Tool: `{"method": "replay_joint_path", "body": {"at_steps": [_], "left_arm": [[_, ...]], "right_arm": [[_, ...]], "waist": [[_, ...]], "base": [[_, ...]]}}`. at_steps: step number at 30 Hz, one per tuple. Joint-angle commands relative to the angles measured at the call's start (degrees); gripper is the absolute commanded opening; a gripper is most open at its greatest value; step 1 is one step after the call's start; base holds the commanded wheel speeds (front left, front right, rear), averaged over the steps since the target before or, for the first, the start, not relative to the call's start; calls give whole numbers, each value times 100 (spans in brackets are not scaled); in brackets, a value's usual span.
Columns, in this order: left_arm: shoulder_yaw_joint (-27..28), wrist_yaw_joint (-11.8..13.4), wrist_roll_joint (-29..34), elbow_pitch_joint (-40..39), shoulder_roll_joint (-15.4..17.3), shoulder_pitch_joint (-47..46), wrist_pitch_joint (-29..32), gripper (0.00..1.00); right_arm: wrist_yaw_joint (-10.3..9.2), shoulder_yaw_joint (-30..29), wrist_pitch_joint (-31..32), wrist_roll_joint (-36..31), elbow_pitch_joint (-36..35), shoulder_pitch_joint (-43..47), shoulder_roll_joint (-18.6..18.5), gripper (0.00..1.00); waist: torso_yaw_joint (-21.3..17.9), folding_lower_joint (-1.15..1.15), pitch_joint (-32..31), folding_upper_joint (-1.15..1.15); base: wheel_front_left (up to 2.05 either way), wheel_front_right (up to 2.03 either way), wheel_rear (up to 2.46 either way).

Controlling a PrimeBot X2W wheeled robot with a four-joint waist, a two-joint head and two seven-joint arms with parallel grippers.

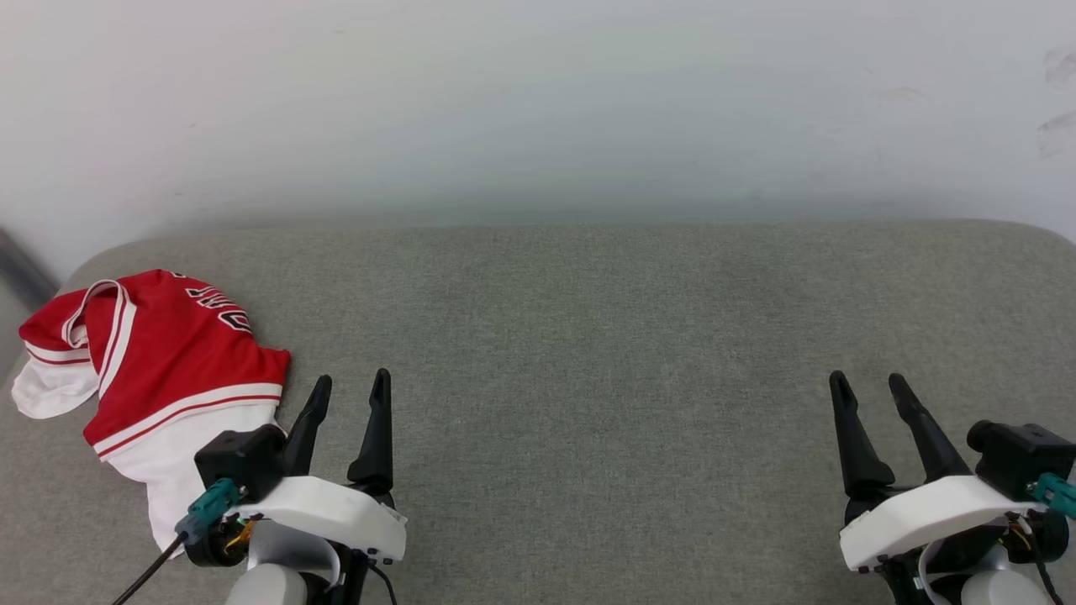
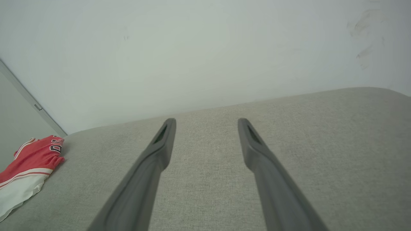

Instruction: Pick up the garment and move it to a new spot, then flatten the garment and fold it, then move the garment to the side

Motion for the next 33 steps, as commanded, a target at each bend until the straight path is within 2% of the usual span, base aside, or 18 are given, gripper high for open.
{"method": "replay_joint_path", "body": {"at_steps": [1, 12, 33], "left_arm": [[-42, 31, 183, -16, 53, -129, -66, 100], [-167, 103, 699, 78, 73, -157, -212, 100], [-138, -5, 1325, 395, -46, -216, -457, 100]], "right_arm": [[13, 7, -44, -213, -91, 18, -24, 100], [13, 23, -52, -858, -144, 74, 23, 100], [14, -19, -234, -1833, -269, 99, 97, 100]], "waist": [[5, 0, -3, 0], [40, 0, -18, 0], [52, 0, -19, 0]], "base": [[0, 0, 0], [0, 0, 0], [0, 0, 0]]}}
